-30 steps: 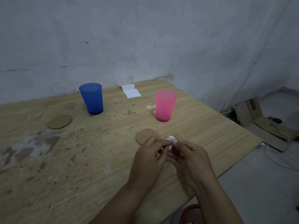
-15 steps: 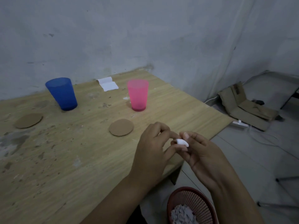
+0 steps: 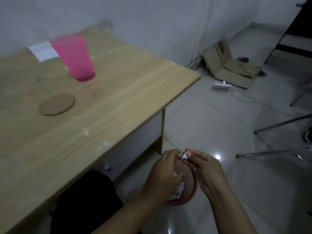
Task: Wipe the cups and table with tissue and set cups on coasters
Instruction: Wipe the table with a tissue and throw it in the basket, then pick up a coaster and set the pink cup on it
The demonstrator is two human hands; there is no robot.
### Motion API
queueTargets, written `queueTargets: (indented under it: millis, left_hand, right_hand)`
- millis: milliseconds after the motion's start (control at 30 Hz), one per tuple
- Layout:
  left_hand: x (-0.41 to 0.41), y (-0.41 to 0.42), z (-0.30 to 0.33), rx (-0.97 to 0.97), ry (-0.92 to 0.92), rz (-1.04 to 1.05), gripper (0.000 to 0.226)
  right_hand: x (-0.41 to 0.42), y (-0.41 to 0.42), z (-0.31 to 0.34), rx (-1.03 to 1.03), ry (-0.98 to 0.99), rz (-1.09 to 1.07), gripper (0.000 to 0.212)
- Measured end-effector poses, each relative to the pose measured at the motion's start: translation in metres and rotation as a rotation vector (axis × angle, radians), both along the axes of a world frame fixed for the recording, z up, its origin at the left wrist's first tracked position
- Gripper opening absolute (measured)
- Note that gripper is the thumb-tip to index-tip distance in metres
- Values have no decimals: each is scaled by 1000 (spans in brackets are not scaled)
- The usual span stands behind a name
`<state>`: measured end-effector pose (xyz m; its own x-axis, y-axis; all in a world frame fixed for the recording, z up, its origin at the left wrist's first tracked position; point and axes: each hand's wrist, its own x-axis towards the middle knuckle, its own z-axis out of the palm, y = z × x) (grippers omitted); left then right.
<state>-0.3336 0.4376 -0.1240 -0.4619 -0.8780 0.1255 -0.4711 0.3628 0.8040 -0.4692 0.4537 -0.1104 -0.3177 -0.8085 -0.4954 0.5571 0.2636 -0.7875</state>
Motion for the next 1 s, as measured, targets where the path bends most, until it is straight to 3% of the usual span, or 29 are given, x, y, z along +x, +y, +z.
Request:
queueTargets:
  millis: [100, 200, 433, 633, 1000]
  left_hand:
    - [2, 2, -48, 196, -189, -24, 44]
    - [8, -7, -78, 324, -353, -102, 43]
    - [18, -28, -102, 397, -489, -111, 48]
    - [18, -31, -103, 398, -471, -89, 55]
    - [32, -28, -65, 305, -370, -71, 52]
  right_hand:
    - [-8, 1, -69, 203, 184, -12, 11]
    - [-9, -10, -124, 392, 354, 120, 23]
    - [-12, -16, -170, 589, 553, 403, 41]
    - [-8, -14, -160, 548, 542, 503, 45]
    - [7, -23, -102, 377, 838, 624, 43]
